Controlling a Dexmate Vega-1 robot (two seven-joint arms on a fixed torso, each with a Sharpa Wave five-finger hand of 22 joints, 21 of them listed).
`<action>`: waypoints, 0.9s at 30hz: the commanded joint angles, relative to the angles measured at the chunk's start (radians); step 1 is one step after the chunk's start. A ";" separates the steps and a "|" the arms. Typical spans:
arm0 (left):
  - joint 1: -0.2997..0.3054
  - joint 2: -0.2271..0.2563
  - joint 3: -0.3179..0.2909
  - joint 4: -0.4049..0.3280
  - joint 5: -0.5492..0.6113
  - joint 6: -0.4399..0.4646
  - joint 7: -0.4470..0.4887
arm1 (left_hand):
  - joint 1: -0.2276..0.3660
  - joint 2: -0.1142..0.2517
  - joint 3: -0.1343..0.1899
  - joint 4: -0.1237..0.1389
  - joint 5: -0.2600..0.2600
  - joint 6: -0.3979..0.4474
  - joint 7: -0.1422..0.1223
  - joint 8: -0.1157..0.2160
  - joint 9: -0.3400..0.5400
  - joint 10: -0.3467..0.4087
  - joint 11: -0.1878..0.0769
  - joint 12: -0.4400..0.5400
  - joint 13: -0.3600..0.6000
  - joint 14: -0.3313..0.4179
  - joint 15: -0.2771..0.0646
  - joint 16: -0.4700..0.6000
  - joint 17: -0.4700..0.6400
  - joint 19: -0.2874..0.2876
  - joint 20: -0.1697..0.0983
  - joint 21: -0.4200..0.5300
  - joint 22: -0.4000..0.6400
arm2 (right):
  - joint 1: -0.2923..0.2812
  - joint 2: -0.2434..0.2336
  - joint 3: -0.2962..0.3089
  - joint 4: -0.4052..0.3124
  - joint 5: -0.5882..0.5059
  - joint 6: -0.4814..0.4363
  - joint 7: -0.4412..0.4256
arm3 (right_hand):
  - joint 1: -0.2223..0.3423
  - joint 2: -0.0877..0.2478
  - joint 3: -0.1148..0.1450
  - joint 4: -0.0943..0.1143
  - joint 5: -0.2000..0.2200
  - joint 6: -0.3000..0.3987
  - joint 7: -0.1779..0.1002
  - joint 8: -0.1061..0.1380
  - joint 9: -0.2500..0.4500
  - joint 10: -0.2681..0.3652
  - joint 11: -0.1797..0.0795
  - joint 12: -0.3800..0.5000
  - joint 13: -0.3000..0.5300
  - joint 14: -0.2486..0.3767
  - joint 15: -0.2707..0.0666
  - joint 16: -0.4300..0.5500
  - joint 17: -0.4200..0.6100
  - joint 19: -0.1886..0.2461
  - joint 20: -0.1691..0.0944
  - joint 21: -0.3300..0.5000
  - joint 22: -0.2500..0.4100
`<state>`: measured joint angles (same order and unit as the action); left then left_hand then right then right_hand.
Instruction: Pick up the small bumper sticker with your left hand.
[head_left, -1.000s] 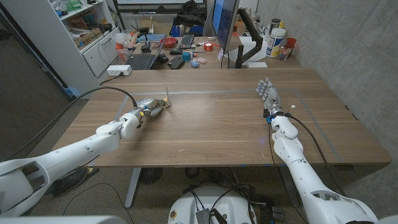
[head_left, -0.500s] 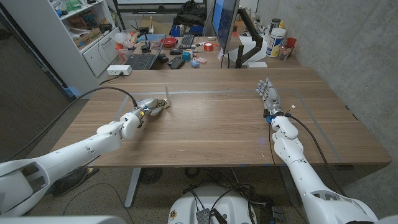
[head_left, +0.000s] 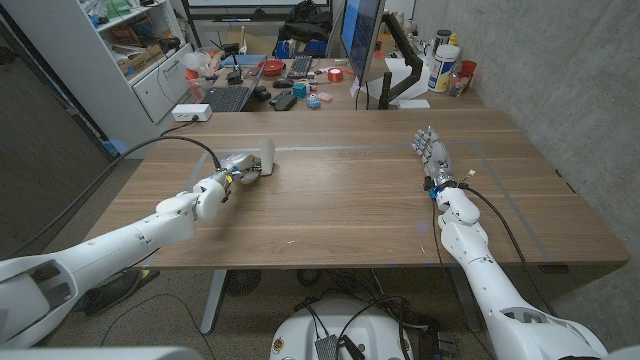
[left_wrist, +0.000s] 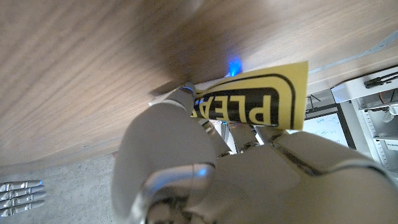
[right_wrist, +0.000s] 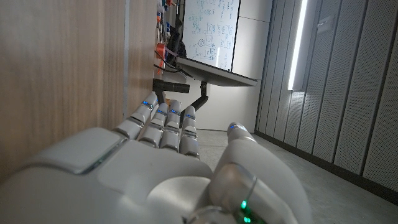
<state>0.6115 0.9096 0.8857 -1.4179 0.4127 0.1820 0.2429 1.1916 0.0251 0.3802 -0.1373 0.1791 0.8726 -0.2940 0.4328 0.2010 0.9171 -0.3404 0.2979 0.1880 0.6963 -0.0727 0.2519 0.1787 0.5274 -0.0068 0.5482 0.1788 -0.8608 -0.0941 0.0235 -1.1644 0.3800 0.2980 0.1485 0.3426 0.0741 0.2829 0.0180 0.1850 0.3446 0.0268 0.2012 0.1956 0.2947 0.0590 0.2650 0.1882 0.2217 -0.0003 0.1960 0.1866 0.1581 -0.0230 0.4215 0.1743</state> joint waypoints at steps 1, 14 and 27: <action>0.005 0.011 -0.016 -0.030 0.013 0.032 0.015 | -0.001 0.020 0.007 0.004 -0.003 0.181 0.179 0.004 -0.001 0.246 0.132 -0.003 0.096 0.414 -0.148 0.050 0.043 0.315 -0.105 0.007 0.007 | 0.005 0.005 -0.004 0.008 0.001 0.009 0.005 | -0.001 -0.006 0.005 -0.007 0.006 0.001 -0.002 0.000 0.001 0.009 0.000 -0.003 0.003 0.005 0.002 0.000 0.000 0.006 0.000 -0.002 0.006; 0.012 0.021 -0.036 -0.055 0.010 0.043 0.034 | -0.002 0.019 0.009 0.006 -0.004 0.181 0.174 0.005 -0.001 0.251 0.131 -0.006 0.102 0.418 -0.148 0.047 0.045 0.311 -0.104 0.007 0.007 | 0.007 0.008 -0.006 0.011 0.001 0.012 0.006 | -0.002 -0.006 0.004 -0.009 0.006 0.003 -0.001 0.000 0.001 0.011 0.000 -0.005 0.003 0.005 0.002 -0.001 0.000 0.008 0.001 -0.006 0.006; 0.026 0.045 -0.071 -0.116 0.008 0.064 0.054 | -0.005 0.016 0.011 0.009 -0.004 0.181 0.172 0.006 -0.002 0.252 0.130 -0.011 0.107 0.415 -0.146 0.042 0.047 0.300 -0.099 0.006 0.008 | 0.011 0.008 -0.008 0.011 0.001 0.012 0.010 | -0.003 -0.006 0.003 -0.010 0.006 0.002 -0.001 0.000 0.001 0.011 0.001 -0.006 0.003 0.005 0.002 -0.001 0.000 0.010 0.001 -0.010 0.006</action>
<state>0.6309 0.9381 0.8423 -1.4900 0.4211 0.2256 0.2730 1.1890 0.0379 0.3889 -0.1331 0.1788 1.0327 -0.1424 0.4412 0.1994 1.1374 -0.2412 0.2862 0.2411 1.0387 -0.0952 0.2721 0.1790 0.8317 -0.0989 0.5545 0.1923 -0.8543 -0.0873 0.0179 -1.1546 0.3811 0.3090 0.1551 0.3426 0.0741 0.2845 0.0109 0.1850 0.3446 0.0269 0.2012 0.1956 0.2947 0.0590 0.2612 0.1882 0.2216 -0.0002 0.1962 0.1866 0.1580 -0.0231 0.4140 0.1743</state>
